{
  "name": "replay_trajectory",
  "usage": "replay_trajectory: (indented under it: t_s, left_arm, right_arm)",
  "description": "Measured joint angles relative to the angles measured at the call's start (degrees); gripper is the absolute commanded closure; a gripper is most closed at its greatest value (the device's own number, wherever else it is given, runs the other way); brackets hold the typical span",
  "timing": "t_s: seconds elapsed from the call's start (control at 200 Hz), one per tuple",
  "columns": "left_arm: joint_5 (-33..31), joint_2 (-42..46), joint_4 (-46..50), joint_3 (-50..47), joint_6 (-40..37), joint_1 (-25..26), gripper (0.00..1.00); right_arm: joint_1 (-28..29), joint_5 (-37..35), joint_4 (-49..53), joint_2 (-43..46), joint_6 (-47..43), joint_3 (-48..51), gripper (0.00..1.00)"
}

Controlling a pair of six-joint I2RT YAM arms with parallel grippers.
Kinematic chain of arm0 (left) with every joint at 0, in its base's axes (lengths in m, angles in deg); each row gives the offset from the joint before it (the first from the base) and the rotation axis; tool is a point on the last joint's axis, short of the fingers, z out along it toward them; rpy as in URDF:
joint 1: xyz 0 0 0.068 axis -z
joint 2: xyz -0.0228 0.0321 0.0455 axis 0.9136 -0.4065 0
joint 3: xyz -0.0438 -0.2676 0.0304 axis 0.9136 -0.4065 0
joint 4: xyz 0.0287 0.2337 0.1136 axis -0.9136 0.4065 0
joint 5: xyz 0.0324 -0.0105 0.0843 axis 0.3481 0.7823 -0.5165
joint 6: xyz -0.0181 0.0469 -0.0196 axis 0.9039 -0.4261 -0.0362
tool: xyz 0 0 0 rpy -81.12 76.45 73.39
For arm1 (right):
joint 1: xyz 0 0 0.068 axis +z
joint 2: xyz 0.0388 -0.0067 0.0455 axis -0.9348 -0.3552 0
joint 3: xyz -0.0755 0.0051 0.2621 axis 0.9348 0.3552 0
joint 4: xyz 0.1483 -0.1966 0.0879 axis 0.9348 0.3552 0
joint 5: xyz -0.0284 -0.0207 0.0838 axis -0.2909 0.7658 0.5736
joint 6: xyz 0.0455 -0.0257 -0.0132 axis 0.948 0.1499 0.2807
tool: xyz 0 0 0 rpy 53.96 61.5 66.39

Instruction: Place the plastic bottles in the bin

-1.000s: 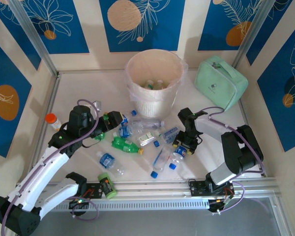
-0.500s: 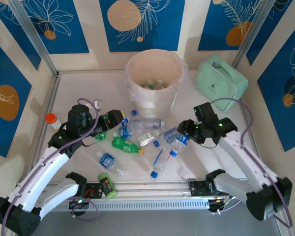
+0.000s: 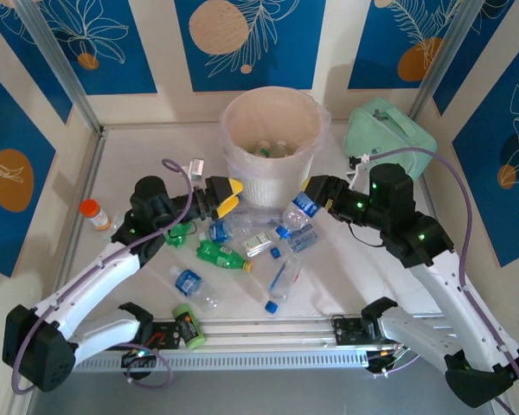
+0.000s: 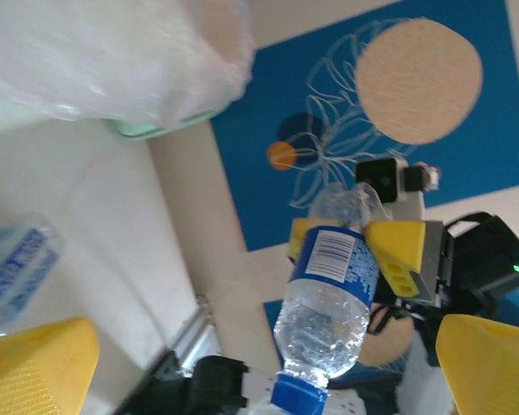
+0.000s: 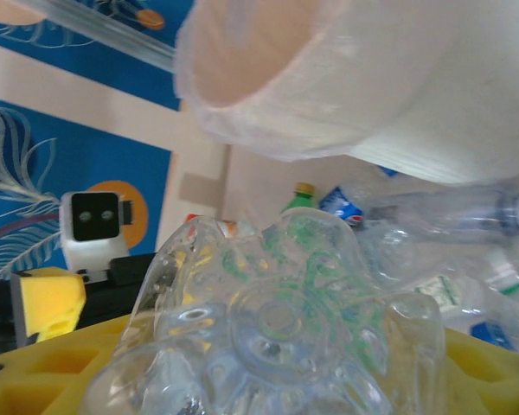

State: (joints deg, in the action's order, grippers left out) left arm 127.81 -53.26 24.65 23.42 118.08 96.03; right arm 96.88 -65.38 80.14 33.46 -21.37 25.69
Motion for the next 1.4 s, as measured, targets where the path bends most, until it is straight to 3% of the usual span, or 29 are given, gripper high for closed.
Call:
replay_trajectory:
  t_s: [0.175,0.425,0.815,0.925,1.08,1.236,1.401]
  left_arm:
    - [1.6,-8.2,-15.5,0.9,7.6,4.8,0.0]
    - [1.7,-18.0,-32.7,1.1,17.6,6.4,0.0]
    - [-1.1,-12.9,-31.1,2.6,15.1,8.3,0.03]
    - [-2.1,-12.2,-30.5,2.3,13.8,8.3,0.11]
    - [-2.7,-12.9,-32.8,1.4,15.0,8.3,0.29]
    - [-2.7,-13.7,-34.7,0.8,15.5,8.4,0.31]
    - [-2.2,-13.6,-33.8,0.7,13.8,9.1,0.42]
  right_arm:
    - [0.5,1.3,-8.2,0.0,2.8,0.4,0.51]
    - [0.0,3.5,-18.7,-4.3,6.7,1.9,0.51]
    - [0.0,5.0,-24.5,-10.1,8.5,1.4,0.51]
    - [-0.5,4.6,-25.6,-9.9,9.3,1.5,0.52]
    - [-1.9,4.0,-27.1,-9.2,10.2,1.6,0.51]
    - [-2.1,3.5,-27.9,-9.1,10.7,1.6,0.51]
    - [-2.1,2.9,-27.9,-8.9,10.7,1.6,0.51]
